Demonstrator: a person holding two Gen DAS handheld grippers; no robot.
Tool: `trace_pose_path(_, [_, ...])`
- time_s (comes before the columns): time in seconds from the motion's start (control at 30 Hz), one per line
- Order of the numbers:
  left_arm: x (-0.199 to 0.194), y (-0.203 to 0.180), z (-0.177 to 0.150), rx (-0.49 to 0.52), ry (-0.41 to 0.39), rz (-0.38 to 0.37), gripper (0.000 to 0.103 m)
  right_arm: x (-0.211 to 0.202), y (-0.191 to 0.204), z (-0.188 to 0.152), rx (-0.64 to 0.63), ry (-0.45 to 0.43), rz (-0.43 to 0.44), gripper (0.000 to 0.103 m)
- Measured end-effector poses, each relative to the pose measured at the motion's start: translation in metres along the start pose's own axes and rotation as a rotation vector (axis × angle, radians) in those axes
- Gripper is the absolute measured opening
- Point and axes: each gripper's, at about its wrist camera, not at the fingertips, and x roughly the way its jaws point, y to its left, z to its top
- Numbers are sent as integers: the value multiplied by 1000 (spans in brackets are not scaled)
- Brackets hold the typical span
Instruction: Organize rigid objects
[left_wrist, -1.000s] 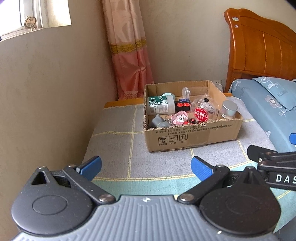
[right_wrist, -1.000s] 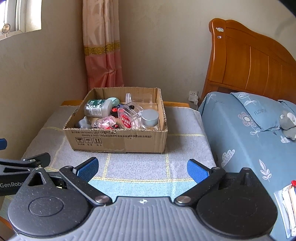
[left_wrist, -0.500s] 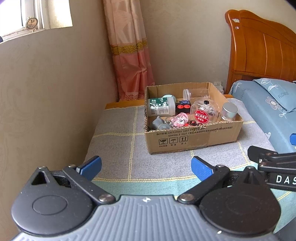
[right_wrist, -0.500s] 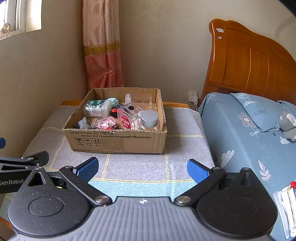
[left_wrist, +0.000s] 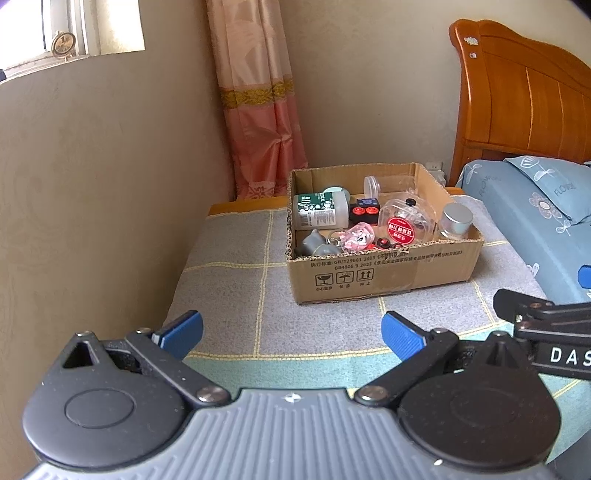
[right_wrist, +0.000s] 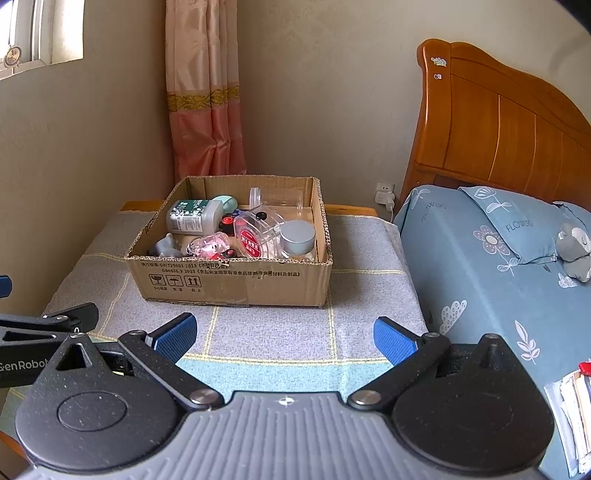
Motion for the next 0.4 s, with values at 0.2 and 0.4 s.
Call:
trace_pose_path(0.2, [-2,1,0,-1,-2,-5,102,-1,1,0,-2,-3,4,103])
trace_pose_path(0.4, [-3,1,1,-1,-1,-5,102,-2,1,-1,-3,-6,2,103])
